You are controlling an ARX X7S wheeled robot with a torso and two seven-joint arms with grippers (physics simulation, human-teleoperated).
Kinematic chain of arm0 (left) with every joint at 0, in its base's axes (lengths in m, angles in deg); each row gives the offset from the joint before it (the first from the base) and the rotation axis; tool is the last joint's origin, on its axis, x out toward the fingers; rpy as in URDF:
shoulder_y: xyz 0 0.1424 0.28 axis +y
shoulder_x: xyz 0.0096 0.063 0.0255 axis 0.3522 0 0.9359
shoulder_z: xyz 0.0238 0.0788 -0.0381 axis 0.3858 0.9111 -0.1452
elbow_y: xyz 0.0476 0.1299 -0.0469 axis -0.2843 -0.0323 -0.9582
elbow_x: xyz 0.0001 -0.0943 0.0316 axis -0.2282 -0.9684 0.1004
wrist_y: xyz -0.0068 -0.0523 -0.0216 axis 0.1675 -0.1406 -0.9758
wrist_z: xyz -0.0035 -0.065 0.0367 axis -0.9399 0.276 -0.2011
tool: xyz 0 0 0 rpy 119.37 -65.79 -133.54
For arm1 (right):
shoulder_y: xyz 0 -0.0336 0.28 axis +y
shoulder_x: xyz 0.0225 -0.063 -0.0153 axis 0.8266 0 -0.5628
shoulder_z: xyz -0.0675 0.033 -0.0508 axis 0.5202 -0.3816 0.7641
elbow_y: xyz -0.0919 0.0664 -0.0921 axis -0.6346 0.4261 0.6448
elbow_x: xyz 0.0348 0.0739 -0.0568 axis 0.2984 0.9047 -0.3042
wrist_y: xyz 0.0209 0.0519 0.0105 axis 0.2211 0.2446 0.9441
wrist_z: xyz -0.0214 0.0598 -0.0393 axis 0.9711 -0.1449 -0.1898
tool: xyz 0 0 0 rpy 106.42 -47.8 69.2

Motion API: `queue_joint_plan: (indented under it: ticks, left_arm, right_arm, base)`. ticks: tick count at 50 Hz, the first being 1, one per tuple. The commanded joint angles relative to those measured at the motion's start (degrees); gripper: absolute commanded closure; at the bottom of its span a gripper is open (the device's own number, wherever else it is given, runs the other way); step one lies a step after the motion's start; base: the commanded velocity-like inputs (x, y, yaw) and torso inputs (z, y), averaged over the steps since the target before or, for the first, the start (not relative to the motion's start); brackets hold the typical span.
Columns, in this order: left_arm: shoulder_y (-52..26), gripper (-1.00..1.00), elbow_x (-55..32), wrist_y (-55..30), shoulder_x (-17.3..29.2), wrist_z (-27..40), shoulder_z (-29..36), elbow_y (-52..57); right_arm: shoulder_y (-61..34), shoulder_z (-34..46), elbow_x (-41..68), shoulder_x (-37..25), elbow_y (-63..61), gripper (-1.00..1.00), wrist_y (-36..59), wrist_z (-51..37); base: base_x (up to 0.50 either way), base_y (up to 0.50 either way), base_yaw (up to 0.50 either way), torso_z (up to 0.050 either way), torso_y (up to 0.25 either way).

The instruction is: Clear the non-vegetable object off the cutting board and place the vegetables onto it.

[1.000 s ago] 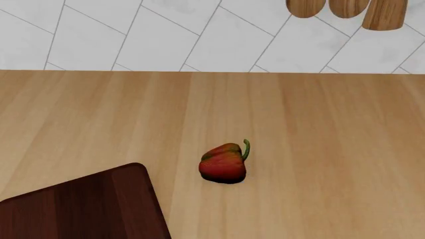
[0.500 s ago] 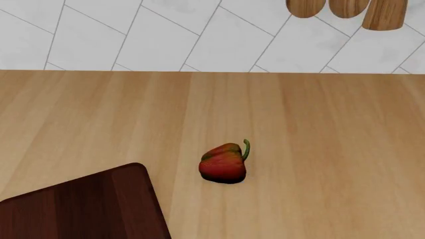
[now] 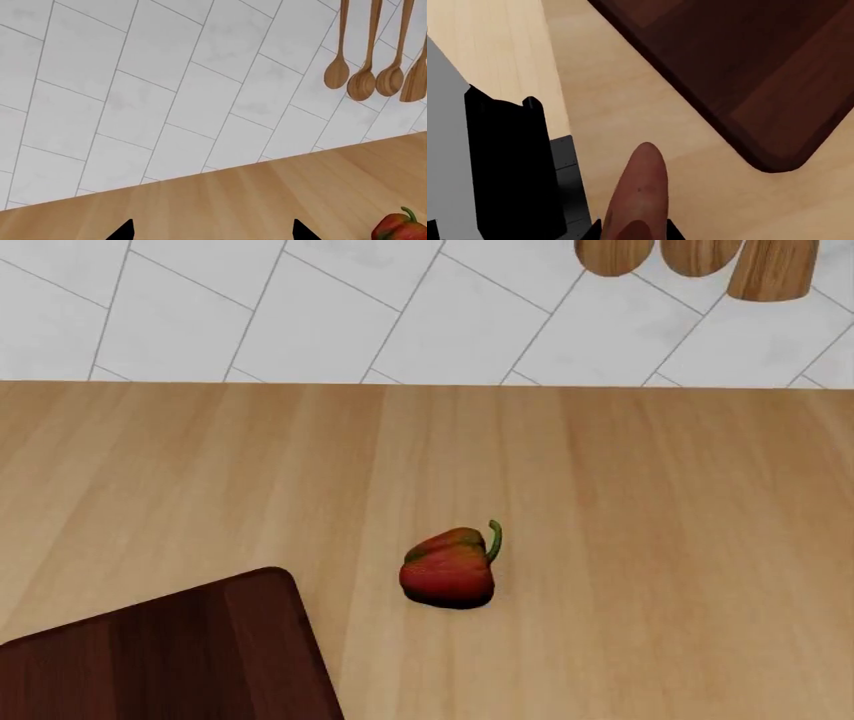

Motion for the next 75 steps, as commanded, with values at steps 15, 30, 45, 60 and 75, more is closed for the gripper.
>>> queue_joint_plan:
  ticks: [15,30,45,60,75]
  left_arm:
    - [1.04,-1.00,1.01,0.92,-0.88,-2.44,-2.00,-0.38]
    - [1.41,-1.00,1.43,0.75,-1.09,-2.82,-2.01,-0.73]
    - [2.96,-1.00,1.96,1.93,-0.10,-3.20,-2.16,-0.57]
    - [4.52,-1.00,2.71,3.07,0.65,-3.53,-2.18,-0.48]
    - [6.18,-1.00,3.68,4.52,1.15,-4.38,-2.19,-0.87]
  right_arm:
    - [-27.61,4.42,8.62,6.37,6.86,1.00,-1.35,-5.34]
    - [-25.12,-1.34,-1.95,13.14,21.55,1.00,11.61,-0.98]
    - [-20.14,-7.86,-36.01,16.51,25.51,1.00,13.86,31.01]
    - [-16.77,-8.04,-54.74,20.90,25.54,1.00,11.33,46.68]
    - [-12.62,-5.75,-61.47,25.24,24.64,1.00,6.68,50.72]
  base:
    - [0.00,0.00,0.00,0.000,0.000]
    - [0.00,0.00,0.00,0.000,0.000]
    - [0.00,0.00,0.00,0.000,0.000]
    - [0.00,0.00,0.00,0.000,0.000]
    - [0.00,0.00,0.00,0.000,0.000]
